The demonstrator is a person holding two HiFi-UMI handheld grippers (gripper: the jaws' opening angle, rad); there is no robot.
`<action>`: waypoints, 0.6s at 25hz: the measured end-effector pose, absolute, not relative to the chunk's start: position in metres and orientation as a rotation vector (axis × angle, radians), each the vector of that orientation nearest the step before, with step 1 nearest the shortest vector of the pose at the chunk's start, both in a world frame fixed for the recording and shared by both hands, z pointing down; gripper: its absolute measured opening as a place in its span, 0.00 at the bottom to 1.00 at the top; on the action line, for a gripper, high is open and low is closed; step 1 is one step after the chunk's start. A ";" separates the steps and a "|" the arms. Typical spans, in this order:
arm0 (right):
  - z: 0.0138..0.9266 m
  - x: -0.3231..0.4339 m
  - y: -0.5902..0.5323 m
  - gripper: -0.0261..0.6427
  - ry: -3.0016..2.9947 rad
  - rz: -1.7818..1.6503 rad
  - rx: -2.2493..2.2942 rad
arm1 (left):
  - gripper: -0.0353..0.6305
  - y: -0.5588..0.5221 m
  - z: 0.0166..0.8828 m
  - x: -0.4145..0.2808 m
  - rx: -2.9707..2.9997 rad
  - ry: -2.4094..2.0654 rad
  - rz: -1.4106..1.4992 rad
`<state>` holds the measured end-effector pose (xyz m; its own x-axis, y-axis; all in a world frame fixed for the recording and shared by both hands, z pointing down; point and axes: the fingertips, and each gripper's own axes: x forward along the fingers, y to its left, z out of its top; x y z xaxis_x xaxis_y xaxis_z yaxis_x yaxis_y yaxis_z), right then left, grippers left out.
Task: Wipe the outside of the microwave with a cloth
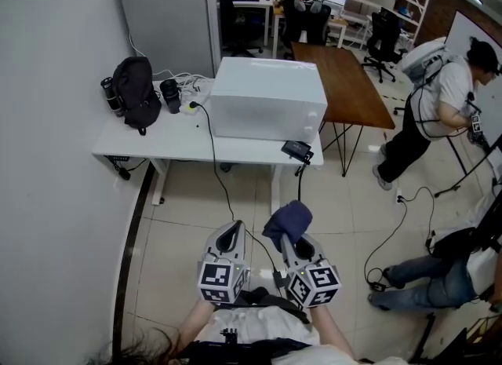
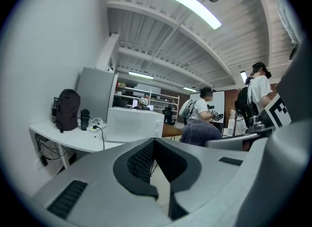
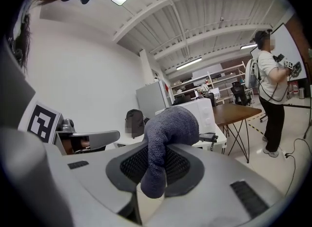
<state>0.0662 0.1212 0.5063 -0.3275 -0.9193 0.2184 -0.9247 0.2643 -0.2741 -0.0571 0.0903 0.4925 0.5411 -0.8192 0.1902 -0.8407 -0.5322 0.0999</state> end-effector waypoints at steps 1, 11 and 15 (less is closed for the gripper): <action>0.506 0.067 0.122 0.16 -2.482 0.561 1.820 | 0.04 0.090 0.491 -0.056 2.604 -1.409 0.177; 0.509 0.069 0.128 0.16 -2.456 0.541 1.845 | 0.04 0.095 0.491 -0.052 2.622 -1.390 0.191; 0.510 0.068 0.128 0.16 -2.453 0.542 1.851 | 0.04 0.096 0.491 -0.056 2.615 -1.403 0.191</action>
<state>0.0678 0.1282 0.5098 -0.2960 -0.9289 0.2227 -0.9363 0.2360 -0.2603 -0.0565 0.0958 0.4912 0.5494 -0.8134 0.1910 -0.8349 -0.5435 0.0870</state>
